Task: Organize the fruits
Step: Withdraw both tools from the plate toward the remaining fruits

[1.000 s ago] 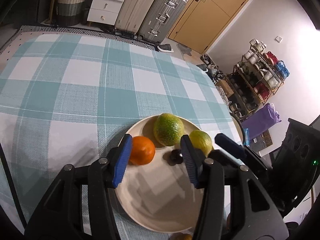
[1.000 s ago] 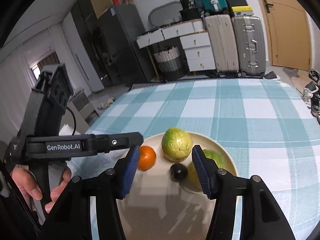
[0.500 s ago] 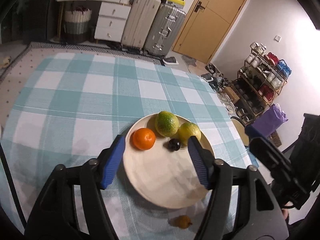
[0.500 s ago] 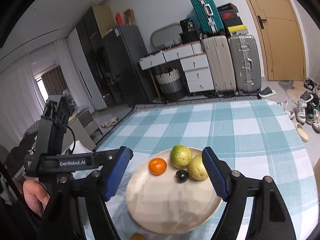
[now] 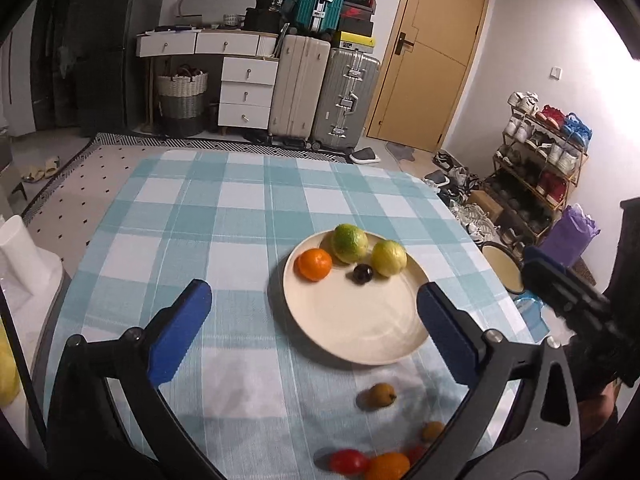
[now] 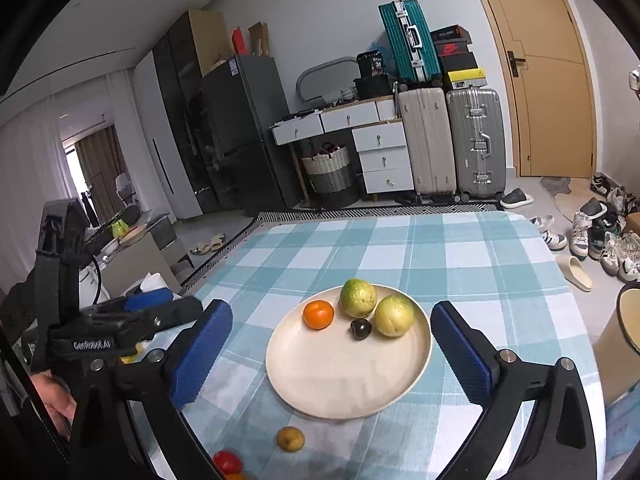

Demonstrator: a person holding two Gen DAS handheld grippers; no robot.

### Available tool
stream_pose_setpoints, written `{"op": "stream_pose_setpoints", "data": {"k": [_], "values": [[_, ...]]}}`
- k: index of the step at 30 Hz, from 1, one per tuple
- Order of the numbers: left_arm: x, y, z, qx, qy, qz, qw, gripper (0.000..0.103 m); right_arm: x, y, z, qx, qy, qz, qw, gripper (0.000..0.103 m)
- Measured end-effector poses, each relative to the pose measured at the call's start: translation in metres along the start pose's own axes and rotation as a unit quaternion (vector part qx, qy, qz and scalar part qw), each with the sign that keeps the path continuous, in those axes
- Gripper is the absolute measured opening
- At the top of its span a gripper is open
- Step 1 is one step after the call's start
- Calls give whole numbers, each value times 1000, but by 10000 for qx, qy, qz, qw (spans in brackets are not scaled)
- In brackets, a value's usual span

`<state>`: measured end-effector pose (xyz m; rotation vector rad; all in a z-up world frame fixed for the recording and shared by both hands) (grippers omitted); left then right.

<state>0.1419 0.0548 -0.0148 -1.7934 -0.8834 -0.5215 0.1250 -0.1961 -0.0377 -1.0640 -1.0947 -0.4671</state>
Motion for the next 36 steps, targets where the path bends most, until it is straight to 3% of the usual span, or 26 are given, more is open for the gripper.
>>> {"op": "stream_pose_setpoints", "data": {"k": [7, 13, 28, 36], "values": [[-25, -17, 1, 30, -98, 46, 9999, 102, -6, -31, 2, 34, 41, -149, 9999, 103], [-49, -23, 8, 57, -139, 168, 9997, 102, -21, -45, 7, 87, 34, -24, 10000, 103], [-123, -9, 10, -94, -304, 802, 9963, 102, -107, -44, 38, 288, 13, 801, 9964, 103], [-146, 3, 13, -147, -396, 1045, 9936, 102, -139, -41, 51, 485, 58, 1154, 9921, 103]]}}
Point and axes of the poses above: each gripper's, at about its wrist camera, not at the fingertips, and y roughly the way its jaws point, z to its left, x to its top, the point moved 4 cm from there along y, roughly the way its jaws point, and after that the axes turned 13 degrees about -y, right-handed, at the moved point
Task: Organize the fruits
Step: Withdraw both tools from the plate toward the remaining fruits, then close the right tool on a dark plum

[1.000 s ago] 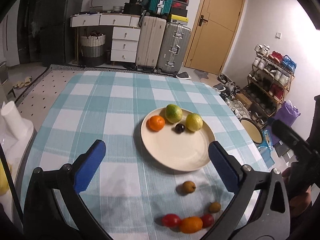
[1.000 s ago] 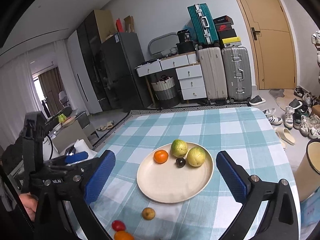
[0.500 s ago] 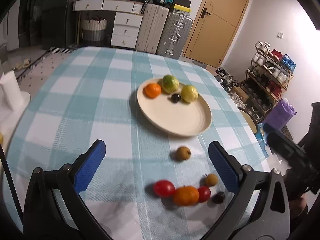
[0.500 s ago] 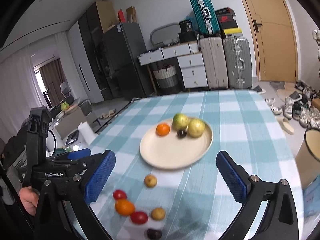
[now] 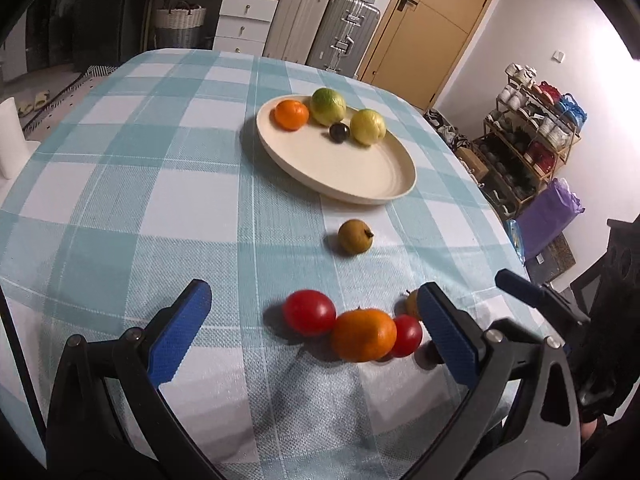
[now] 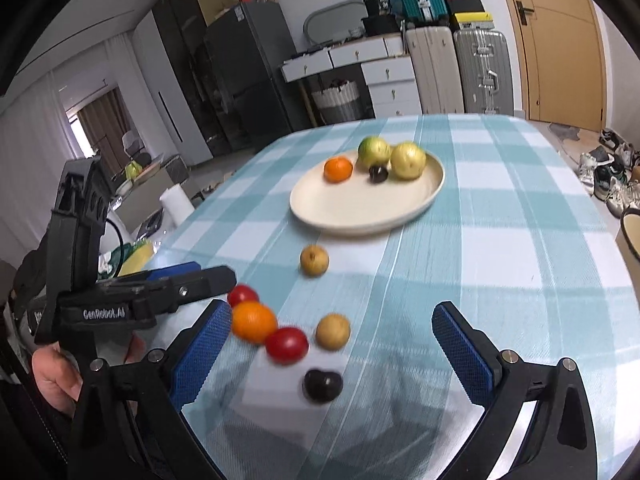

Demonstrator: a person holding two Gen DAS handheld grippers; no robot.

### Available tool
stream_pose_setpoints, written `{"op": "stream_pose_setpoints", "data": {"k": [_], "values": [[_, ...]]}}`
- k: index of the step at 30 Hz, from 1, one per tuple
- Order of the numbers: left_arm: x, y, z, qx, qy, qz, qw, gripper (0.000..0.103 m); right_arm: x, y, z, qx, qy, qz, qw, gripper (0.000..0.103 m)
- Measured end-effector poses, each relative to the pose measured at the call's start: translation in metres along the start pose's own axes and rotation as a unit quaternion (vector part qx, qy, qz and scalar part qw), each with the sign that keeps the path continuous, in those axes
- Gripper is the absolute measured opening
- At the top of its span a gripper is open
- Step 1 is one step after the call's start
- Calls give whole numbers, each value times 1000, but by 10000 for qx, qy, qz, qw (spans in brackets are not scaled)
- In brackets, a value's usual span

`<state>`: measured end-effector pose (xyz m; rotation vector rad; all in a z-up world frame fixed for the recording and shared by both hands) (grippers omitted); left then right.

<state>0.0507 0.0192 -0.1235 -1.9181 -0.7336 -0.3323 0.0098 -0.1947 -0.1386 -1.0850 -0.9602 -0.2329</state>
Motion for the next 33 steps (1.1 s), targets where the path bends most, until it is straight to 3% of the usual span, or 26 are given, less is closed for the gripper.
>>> {"op": "stream_pose_setpoints", "data": {"k": [10, 19, 26, 30, 33], "values": [[-3, 3, 6, -57, -74, 51, 9999, 102, -23, 11, 9, 131, -25, 304, 9994, 100], [-4, 1, 10, -4, -56, 38, 10000, 102, -32, 18, 14, 211, -67, 458, 9987, 78], [-3, 4, 21, -22, -229, 100, 9997, 102, -36, 21, 18, 340, -165, 563, 9977, 46], [0, 4, 26, -66, -320, 100, 9994, 102, -39, 21, 19, 170, -337, 618, 9974, 26], [1, 2, 26, -111, -289, 81, 9995, 102, -41, 20, 17, 251, -291, 575, 9976, 25]]}}
Point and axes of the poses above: each gripper's, at about its wrist camera, not at the fingertips, and y roughly the way its jaws point, z to its left, x to its top, the point moved 4 cm from there along y, roughly the way its jaws point, and after that the axes turned 13 degrees about -y, right-handed, at the moved point
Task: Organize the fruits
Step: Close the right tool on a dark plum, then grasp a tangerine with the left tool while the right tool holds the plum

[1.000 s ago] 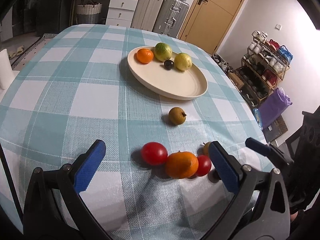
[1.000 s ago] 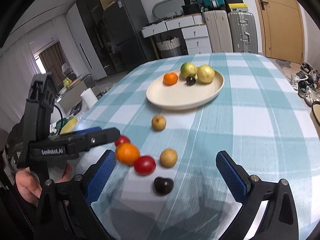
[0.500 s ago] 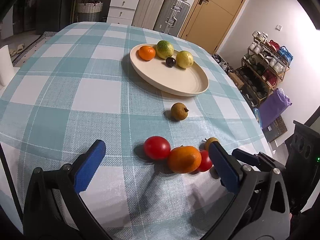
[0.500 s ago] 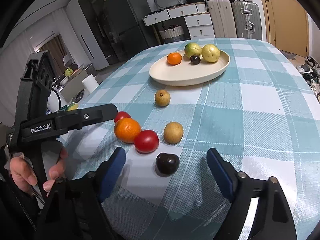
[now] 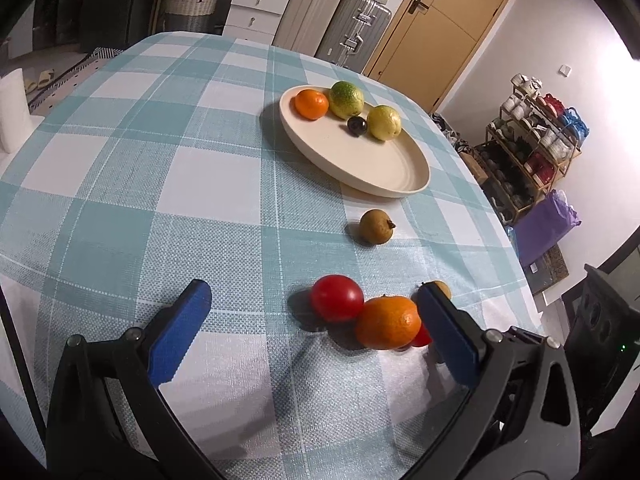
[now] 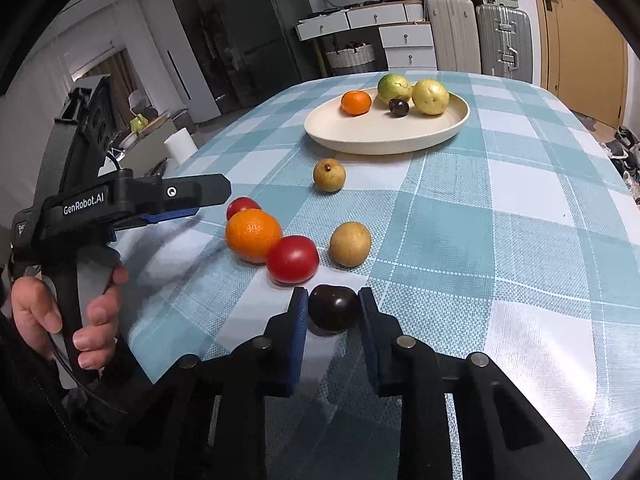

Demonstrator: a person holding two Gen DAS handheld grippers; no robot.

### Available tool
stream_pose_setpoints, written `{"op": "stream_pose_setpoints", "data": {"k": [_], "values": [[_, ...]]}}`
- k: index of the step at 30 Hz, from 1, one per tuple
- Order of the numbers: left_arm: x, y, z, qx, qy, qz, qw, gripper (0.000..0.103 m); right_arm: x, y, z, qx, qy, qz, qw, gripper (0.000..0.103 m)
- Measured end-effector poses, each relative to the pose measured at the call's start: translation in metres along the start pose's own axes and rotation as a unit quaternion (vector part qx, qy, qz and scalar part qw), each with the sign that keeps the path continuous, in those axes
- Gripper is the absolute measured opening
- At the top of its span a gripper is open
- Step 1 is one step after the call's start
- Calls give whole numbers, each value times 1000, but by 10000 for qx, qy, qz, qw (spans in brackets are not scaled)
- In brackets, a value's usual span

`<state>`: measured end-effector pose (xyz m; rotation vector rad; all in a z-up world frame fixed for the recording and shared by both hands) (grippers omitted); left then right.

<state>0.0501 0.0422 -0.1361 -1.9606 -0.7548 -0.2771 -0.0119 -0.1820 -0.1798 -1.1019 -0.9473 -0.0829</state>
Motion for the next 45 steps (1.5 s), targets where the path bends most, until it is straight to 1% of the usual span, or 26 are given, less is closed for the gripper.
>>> {"op": "stream_pose_setpoints", "data": {"k": [3, 9, 10, 12, 15, 19, 21, 22, 23, 24, 26, 27, 28, 29, 30, 33, 36, 38, 40, 45], "values": [[-2, -1, -1, -57, 41, 35, 10000, 102, -1, -1, -1, -15, 12, -7, 10000, 25], [-8, 4, -5, -229, -56, 231, 9995, 102, 0, -2, -3, 35, 78, -42, 10000, 25], [-8, 3, -6, -197, -56, 171, 9996, 99, -1, -3, -3, 20, 70, -40, 10000, 25], [-9, 2, -7, -166, -70, 91, 9998, 98, -1, -2, -4, 81, 123, -33, 9999, 25], [-12, 6, -8, -232, -119, 235, 9994, 96, -1, -3, -5, 106, 179, -54, 9998, 25], [-18, 10, -14, -329, -69, 417, 9986, 90, -2, -4, -5, 93, 159, -56, 9998, 25], [-19, 11, -16, -290, -54, 431, 9986, 86, -2, -3, -6, 105, 187, -60, 9998, 25], [-20, 12, -16, -223, -26, 394, 9990, 79, -3, -3, -6, 102, 198, -56, 9997, 25], [-21, 12, -16, -190, -16, 390, 9991, 75, -3, -3, -6, 103, 211, -63, 9997, 25], [-22, 13, -17, -210, -30, 428, 9989, 75, -3, -3, -6, 110, 218, -62, 9997, 25], [-23, 17, -16, -315, -135, 575, 9978, 68, -3, -3, -7, 103, 217, -65, 9997, 25], [-23, 17, -17, -326, -163, 580, 9977, 68, -3, -3, -7, 99, 222, -67, 9997, 25], [-23, 17, -17, -339, -185, 618, 9973, 65, -3, -3, -7, 104, 226, -70, 9997, 25], [-23, 18, -17, -388, -224, 663, 9968, 60, -3, -3, -8, 103, 234, -71, 9996, 25], [-24, 19, -17, -439, -289, 742, 9959, 59, -3, -3, -8, 106, 237, -71, 9996, 26], [-24, 19, -19, -440, -341, 809, 9952, 55, -4, -3, -7, 99, 230, -75, 9997, 26], [-26, 21, -20, -507, -435, 917, 9935, 48, -4, -4, -7, 107, 237, -79, 9996, 26], [-27, 22, -22, -577, -505, 995, 9921, 42, -4, -4, -7, 106, 236, -78, 9996, 26], [-29, 22, -24, -639, -506, 1047, 9912, 38, -4, -4, -7, 108, 240, -79, 9996, 25], [-29, 21, -25, -656, -474, 1011, 9916, 37, -5, -5, -9, 113, 281, -106, 9995, 26]]}}
Point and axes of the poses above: each gripper's, at about its wrist camera, not at the fingertips, and y roughly the way its jaws point, z to its left, x to its top, the point moved 4 cm from there along y, roughly the way its jaws point, and after that the axes turned 13 degrees about -y, right-handed, at the moved point
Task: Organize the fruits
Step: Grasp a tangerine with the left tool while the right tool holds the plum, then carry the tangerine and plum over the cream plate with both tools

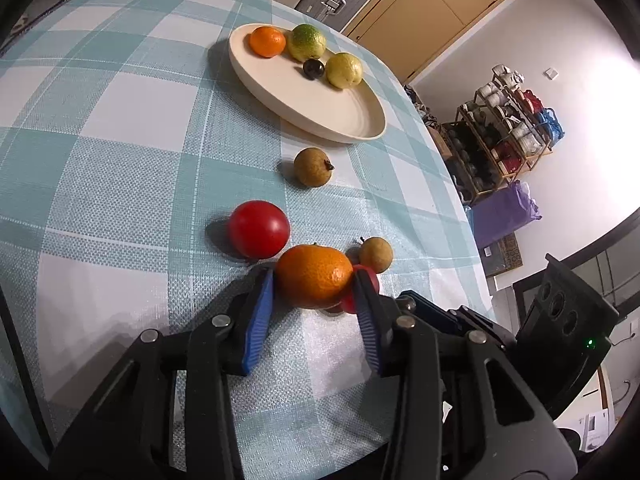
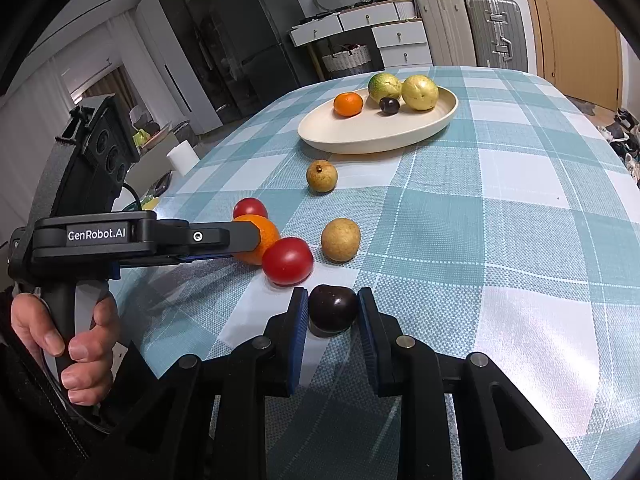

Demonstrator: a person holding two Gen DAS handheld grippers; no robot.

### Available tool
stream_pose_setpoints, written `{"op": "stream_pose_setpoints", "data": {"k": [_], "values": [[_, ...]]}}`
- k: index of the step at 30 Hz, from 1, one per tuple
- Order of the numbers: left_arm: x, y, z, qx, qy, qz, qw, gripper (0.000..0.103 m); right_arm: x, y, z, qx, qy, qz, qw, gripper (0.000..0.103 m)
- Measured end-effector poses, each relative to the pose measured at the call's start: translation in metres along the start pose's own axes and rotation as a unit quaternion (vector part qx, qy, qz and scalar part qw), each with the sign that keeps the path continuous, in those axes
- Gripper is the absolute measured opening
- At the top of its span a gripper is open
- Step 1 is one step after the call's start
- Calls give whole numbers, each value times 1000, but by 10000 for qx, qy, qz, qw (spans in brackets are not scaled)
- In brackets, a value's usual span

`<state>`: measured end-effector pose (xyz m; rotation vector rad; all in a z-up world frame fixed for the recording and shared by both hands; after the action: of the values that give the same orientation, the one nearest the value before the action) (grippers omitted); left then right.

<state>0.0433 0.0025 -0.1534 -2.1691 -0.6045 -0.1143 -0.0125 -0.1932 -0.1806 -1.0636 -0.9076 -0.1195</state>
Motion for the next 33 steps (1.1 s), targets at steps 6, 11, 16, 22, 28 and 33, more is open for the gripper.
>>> {"op": "stream_pose_setpoints", "data": {"k": [6, 11, 16, 22, 28, 33], "values": [[-2, -2, -2, 82, 123, -39, 9999, 36, 0, -2, -3, 9, 59, -55, 10000, 26], [0, -6, -4, 119, 203, -136, 9996, 36, 3, -5, -2, 32, 34, -116, 9999, 25], [3, -14, -8, 100, 286, -240, 9993, 36, 6, -8, -1, 44, 21, -175, 9998, 26], [5, -24, -14, 100, 391, -354, 9986, 36, 14, -15, -2, 67, 61, -335, 9994, 26], [11, -30, -19, 16, 426, -417, 9982, 36, 29, -16, -8, 135, 200, -527, 9983, 25], [23, -36, -22, -23, 439, -507, 9977, 36, 48, -13, -13, 252, 264, -688, 9970, 25]]}}
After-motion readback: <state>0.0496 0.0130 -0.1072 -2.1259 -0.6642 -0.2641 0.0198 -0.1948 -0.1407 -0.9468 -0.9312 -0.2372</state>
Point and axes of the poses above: each gripper's, at about its wrist camera, not at the fingertips, and y roughly the way its jaws point, z to its left, x to its top, the point moved 4 cm from there along y, roughly the way its jaws point, and after that the axes turned 13 degrees about -y, right-handed, at the moved point
